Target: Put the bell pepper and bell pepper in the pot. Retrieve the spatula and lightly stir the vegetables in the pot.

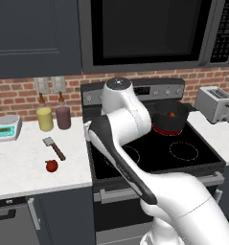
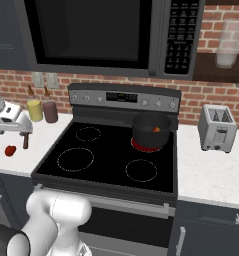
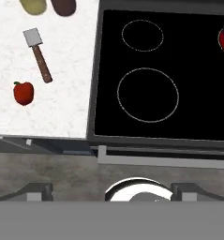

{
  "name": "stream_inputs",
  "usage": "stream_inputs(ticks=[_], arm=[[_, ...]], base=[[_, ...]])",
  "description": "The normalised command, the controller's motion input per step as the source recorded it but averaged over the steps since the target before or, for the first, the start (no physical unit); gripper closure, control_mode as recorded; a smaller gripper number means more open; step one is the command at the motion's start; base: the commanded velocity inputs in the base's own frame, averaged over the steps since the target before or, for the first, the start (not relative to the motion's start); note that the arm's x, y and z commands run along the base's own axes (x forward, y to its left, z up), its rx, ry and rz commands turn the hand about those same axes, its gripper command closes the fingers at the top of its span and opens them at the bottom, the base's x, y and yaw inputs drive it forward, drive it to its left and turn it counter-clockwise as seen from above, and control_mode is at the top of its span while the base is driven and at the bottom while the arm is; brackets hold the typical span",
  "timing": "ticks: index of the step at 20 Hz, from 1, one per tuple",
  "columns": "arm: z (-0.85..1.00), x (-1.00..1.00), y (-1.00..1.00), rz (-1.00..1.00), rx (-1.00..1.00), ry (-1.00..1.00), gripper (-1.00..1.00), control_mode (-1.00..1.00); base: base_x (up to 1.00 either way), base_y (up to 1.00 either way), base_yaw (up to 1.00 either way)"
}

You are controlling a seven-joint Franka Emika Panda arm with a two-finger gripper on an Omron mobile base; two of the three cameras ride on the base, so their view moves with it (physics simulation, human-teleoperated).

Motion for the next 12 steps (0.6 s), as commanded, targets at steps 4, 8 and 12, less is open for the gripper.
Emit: stream_inputs(ticks=[4,8,12], arm=[[-0.36,0.19,0.71,0.08,0.00,0.13,-1.00,-1.00],[-0.42,0.28,0.64,0.09,0.00,0.09,-1.00,-1.00],[-0.45,0.27,0.80,0.07,0.00,0.07,-1.00,-1.00]], base=[[0.00,0.00,0.00],[0.00,0.00,0.00],[0.00,0.00,0.00]])
